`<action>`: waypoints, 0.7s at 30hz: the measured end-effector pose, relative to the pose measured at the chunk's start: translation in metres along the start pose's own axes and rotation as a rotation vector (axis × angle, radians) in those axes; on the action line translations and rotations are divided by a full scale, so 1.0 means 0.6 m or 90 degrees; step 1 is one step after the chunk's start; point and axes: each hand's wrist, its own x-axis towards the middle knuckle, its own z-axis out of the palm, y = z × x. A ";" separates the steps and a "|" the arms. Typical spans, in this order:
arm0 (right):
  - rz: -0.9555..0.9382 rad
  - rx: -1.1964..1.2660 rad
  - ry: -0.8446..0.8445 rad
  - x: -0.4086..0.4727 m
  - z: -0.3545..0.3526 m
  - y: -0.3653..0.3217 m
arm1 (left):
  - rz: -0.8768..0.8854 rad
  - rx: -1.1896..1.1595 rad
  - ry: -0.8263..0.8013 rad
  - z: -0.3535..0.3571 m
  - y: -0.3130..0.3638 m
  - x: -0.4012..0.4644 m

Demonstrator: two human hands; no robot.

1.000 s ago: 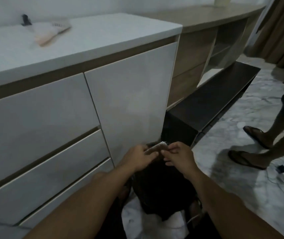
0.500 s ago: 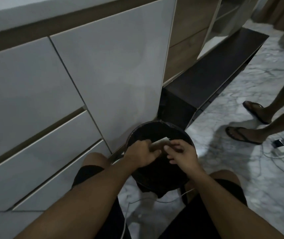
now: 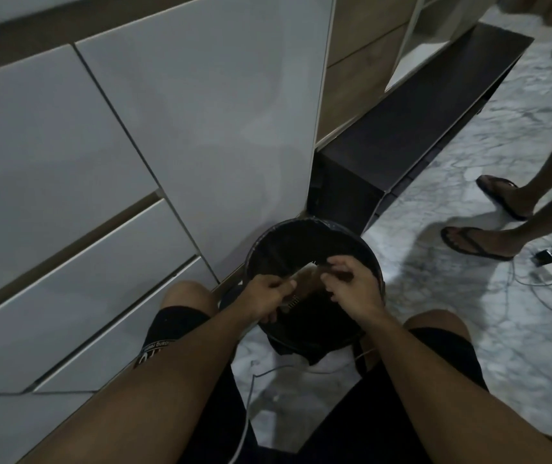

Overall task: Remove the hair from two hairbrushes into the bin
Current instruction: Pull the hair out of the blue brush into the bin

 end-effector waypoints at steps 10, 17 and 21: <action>-0.009 0.035 0.030 -0.003 0.005 -0.004 | 0.008 -0.033 -0.022 0.002 -0.017 0.000; 0.042 0.085 0.070 -0.001 0.003 -0.004 | -0.002 -0.054 -0.019 0.008 -0.019 -0.008; 0.084 0.091 -0.051 -0.006 0.005 -0.004 | 0.004 -0.030 -0.010 0.010 -0.026 -0.006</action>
